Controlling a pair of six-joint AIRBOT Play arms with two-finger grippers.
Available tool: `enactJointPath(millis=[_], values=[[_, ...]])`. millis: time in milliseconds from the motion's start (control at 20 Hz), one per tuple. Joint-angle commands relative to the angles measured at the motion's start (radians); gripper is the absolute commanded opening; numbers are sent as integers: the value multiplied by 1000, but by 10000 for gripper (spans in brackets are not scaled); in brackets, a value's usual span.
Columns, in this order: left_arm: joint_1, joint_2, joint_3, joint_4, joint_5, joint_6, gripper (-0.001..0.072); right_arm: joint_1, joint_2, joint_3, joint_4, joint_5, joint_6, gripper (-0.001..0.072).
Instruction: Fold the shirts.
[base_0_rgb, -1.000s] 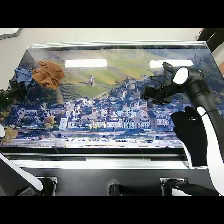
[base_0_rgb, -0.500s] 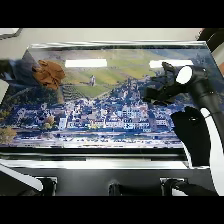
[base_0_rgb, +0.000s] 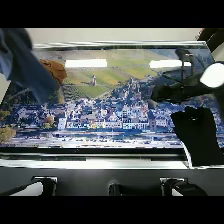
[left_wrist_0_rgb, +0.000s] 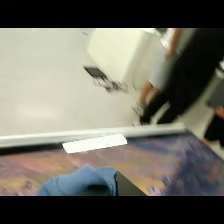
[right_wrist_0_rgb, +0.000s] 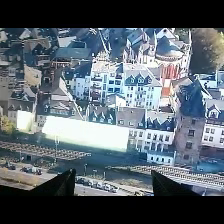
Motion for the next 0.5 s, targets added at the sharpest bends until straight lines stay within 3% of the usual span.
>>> enactJointPath(millis=[0,200,350,450], values=[[-226,110,-40,157,-160,-72,22,1,88,1,-3,55,-4,546],[-571,60,-266,157,-62,-71,22,1,150,1,-65,102,-2,547],[-824,-57,-444,155,127,-72,22,1,181,1,-202,130,20,566],[-973,-174,-465,155,164,-93,22,1,190,1,-311,134,40,566]])
